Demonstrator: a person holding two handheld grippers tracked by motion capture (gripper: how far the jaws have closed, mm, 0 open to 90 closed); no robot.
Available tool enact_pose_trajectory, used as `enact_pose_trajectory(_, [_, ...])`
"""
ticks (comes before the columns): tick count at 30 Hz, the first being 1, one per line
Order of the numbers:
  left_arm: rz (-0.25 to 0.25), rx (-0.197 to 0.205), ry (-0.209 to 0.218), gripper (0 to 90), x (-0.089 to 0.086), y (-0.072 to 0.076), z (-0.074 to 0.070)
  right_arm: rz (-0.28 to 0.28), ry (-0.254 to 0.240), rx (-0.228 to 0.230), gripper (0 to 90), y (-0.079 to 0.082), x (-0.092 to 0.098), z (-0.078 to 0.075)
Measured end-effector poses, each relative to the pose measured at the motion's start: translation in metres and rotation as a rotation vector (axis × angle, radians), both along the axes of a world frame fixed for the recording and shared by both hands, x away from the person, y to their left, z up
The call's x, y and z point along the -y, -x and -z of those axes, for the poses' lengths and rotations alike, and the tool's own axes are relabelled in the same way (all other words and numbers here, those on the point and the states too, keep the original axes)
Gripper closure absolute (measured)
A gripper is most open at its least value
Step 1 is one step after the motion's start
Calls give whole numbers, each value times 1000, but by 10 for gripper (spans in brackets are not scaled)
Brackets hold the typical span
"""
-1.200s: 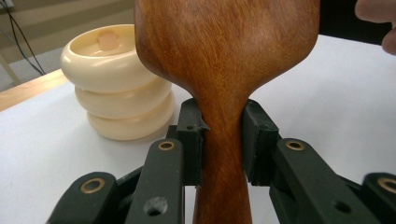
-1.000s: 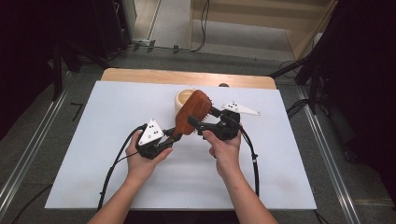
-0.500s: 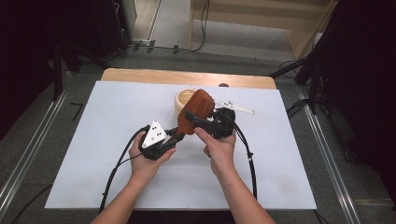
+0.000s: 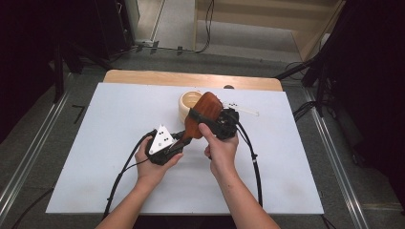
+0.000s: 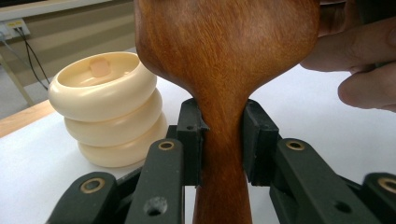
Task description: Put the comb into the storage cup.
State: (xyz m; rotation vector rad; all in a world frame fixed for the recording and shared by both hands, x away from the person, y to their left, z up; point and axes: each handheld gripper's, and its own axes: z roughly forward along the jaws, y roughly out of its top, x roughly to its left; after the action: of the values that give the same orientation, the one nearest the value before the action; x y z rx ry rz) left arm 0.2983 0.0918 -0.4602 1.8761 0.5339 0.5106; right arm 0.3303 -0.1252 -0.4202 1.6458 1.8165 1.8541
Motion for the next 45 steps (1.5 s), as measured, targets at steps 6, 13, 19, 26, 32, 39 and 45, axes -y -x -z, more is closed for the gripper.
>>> enact_pose_trajectory(6, [14, -5, 10, 723, 0, -2, 1, -35, -39, -4, 476, 2, 0, -1])
enact_pose_trajectory(13, [30, -24, 26, 717, -1, -2, 1, -78, -19, 44, 503, 4, 0, -3])
enact_pose_trajectory(19, [28, -76, 72, 506, -5, -6, 2, -87, -1, 85, 520, 6, 1, -5])
enact_pose_trajectory(26, [39, -141, 150, 208, -23, -6, 2, -86, 43, 126, 522, 7, 4, -9])
enact_pose_trajectory(32, [33, -159, 188, 24, -46, -3, 3, -88, 78, 165, 522, 8, 5, -10])
enact_pose_trajectory(39, [3, -147, 205, 0, -70, 2, 4, -84, 96, 185, 522, 8, 8, -11])
enact_pose_trajectory(45, [-27, -130, 194, 0, -90, 6, 7, -83, 105, 194, 522, 7, 11, -12])
